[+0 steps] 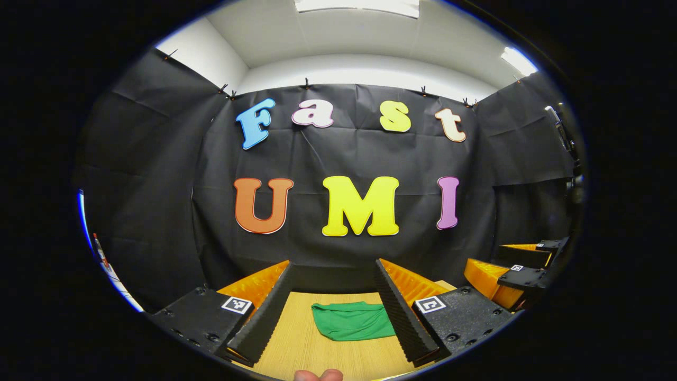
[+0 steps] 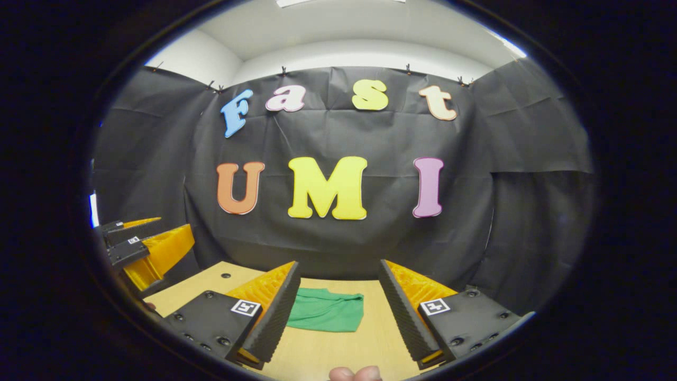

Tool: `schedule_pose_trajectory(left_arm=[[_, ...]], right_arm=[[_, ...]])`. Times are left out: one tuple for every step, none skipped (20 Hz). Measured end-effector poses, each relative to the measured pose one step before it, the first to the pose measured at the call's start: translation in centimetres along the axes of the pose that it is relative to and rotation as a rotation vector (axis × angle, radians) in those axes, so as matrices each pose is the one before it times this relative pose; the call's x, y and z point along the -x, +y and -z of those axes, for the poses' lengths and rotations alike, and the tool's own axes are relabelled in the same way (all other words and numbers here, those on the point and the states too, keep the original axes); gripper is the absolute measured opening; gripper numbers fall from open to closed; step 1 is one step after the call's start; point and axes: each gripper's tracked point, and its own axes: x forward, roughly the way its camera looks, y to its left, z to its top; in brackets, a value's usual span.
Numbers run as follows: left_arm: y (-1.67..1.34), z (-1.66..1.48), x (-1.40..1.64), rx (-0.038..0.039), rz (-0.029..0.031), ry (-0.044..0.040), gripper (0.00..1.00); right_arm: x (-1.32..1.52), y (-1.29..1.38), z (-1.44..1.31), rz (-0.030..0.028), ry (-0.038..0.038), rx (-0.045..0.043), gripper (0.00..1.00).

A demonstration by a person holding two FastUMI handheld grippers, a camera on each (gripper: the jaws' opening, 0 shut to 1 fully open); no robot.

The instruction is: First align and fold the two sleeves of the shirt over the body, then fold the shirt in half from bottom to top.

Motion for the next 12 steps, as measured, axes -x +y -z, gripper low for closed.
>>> schedule_pose_trajectory(left_arm=[[-0.069, 0.515, 0.376, 0.00707, -0.00323, 0.01114, 0.96], [-0.145, 0.539, 0.359, 0.00822, -0.00129, 0.01668, 1.0], [-0.304, 0.419, 0.335, 0.00344, 0.00458, 0.01219, 0.96], [-0.261, 0.139, 0.107, -0.0051, 0.00592, 0.00475, 0.96], [-0.086, -0.046, 0.015, -0.00817, 0.0047, -0.00306, 0.96], [-0.206, -0.231, 0.119, -0.00586, 0.00255, -0.00434, 0.96], [-0.095, -0.125, -0.052, 0.00112, 0.00242, -0.00384, 0.96], [-0.194, 0.185, 0.001, 0.00079, 0.00184, 0.00157, 0.96], [-0.002, 0.144, 0.035, -0.00375, -0.00052, 0.0065, 0.96], [0.059, 0.133, -0.055, -0.0049, -0.00381, 0.00455, 0.96], [0.066, 0.091, -0.004, -0.0006, -0.00274, 0.00427, 0.96], [-0.043, 0.063, -0.018, 0.00371, -0.0032, 0.00181, 0.96]], right_arm=[[0.57, 0.225, 0.236, 0.00374, -0.00529, 0.002, 0.91], [0.44, 0.265, 0.197, -0.00343, -0.00213, 0.00633, 0.93], [0.255, 0.326, 0.434, -0.00636, 0.00286, 0.00852, 0.91], [0.239, 0.391, 0.152, -0.00915, 0.0034, 0.00417, 0.93], [0.126, 0.157, -0.105, -0.00514, 0.00032, 0.00059, 0.92], [0.08, 0.177, -0.161, -0.00618, -0.001, -0.00272, 0.92], [0.025, 0.074, -0.013, -0.00357, -0.00375, 0.00314, 0.93], [0.035, 0.034, -0.023, -0.00072, -0.00204, 0.00783, 0.91], [0.114, 0.011, 0.08, -0.0025, -0.00077, 0.00561, 0.91], [0.02, 0.143, -0.06, -0.00312, -0.00127, 0.00065, 0.91], [-0.023, 0.022, -0.039, -0.0013, -0.00274, -0.00044, 0.91], [-0.035, -0.054, -0.032, 0.00276, -0.00002, -0.00011, 0.93]])
